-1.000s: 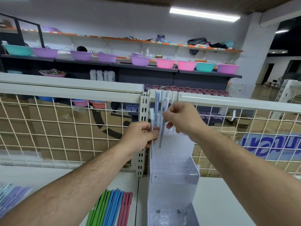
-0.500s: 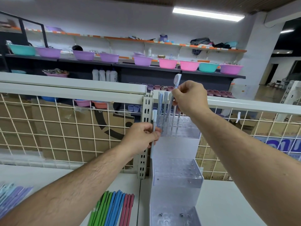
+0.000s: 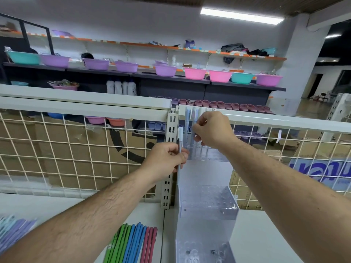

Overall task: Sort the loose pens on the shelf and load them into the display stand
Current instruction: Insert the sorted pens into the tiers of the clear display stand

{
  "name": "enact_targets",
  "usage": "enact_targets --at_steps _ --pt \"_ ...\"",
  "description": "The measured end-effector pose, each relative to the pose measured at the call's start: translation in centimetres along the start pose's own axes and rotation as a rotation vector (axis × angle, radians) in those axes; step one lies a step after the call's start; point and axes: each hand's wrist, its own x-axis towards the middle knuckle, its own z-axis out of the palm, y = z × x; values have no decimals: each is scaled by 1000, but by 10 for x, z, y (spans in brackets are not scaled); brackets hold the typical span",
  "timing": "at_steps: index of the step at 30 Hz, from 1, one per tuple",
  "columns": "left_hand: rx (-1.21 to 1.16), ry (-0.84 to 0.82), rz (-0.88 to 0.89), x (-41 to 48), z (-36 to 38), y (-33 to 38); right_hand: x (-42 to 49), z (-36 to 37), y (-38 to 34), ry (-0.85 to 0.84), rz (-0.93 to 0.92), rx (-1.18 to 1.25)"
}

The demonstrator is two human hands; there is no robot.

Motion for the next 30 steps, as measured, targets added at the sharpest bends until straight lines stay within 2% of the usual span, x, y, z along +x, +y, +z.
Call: enact_targets --at_steps 7,11,15,18,23,30 --pt "30 30 18 3 3 -2 -13 -4 8 -4 2 -29" --pt "24 9 38 1 9 0 -37 -6 19 -188 -16 204" --pt "26 -27 55 -1 21 5 -49 -4 25 -261 -45 254" --pt "43 -38 73 -2 27 6 -52 -7 27 -219 -59 239" --pt "286 -63 133 -1 28 2 -49 -20 26 -141 -8 325" --pt "572 -105 186 -7 26 -7 -20 -48 2 166 -1 338"
